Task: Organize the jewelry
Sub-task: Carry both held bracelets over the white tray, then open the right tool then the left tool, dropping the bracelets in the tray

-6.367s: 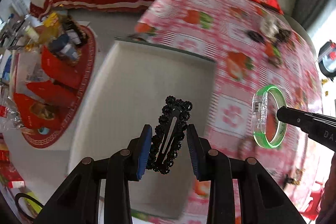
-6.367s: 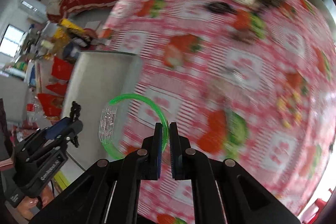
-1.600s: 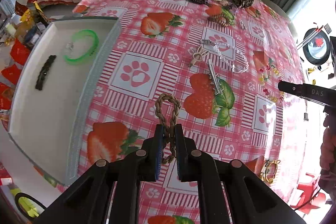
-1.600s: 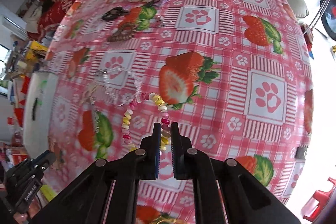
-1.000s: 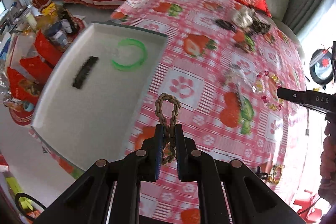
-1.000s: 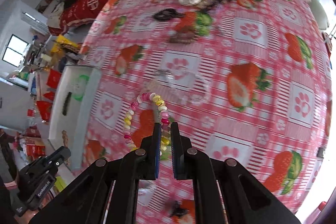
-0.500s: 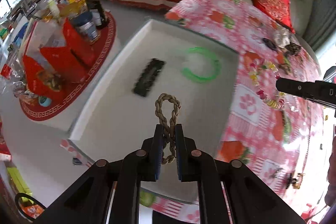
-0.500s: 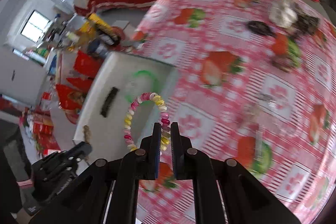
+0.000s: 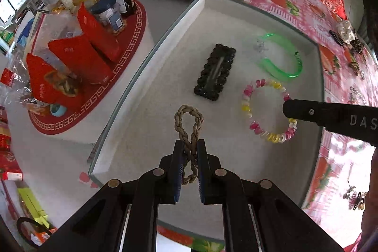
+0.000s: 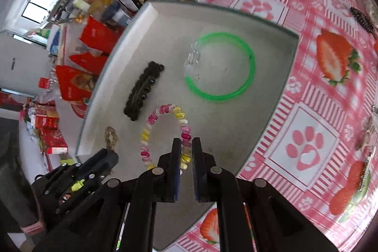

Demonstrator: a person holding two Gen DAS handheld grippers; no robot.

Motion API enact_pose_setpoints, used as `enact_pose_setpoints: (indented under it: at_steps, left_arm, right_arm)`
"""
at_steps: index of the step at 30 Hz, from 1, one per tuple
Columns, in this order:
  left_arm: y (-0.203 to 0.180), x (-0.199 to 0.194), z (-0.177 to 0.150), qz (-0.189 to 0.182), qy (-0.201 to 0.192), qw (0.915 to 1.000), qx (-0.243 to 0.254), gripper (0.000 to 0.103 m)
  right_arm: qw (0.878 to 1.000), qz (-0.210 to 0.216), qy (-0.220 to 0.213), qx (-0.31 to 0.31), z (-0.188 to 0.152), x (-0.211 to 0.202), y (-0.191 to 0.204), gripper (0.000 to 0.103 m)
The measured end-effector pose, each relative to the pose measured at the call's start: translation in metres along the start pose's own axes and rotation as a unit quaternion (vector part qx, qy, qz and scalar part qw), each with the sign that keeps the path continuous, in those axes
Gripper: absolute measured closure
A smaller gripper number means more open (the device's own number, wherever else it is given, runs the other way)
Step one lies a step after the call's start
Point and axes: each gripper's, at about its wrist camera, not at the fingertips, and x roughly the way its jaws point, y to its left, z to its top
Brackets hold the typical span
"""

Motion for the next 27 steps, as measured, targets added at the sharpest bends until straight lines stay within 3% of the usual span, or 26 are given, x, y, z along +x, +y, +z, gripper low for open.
enact_pose_setpoints:
  at_steps: [13, 20, 23, 25, 27]
  left_arm:
    - [0.002, 0.016, 0.011, 0.011, 0.0, 0.9998, 0.013, 0.085]
    - [-0.001, 0.013, 0.012, 0.026, 0.009, 0.9995, 0.014, 0.085]
    - [-0.003, 0.01, 0.012, 0.031, 0.004, 0.9994, 0.018, 0.085]
    - [-0.006, 0.007, 0.012, 0.033, 0.002, 0.9992, 0.024, 0.085]
    - [-0.009, 0.004, 0.013, 0.036, 0.002, 0.9989, 0.029, 0.085]
  right_arm:
    - [0.998, -0.056, -0.014, 0.01, 0.017, 0.009, -0.007, 0.093]
    - [0.998, -0.054, -0.01, 0.007, 0.014, 0.006, -0.011, 0.091]
    - [0.999, -0.038, -0.009, 0.016, 0.013, 0.004, -0.012, 0.077]
    - [0.999, -0.028, -0.011, 0.018, 0.011, 0.001, -0.013, 0.059]
    - [1.0, -0.015, -0.017, 0.02, 0.01, -0.004, -0.014, 0.059]
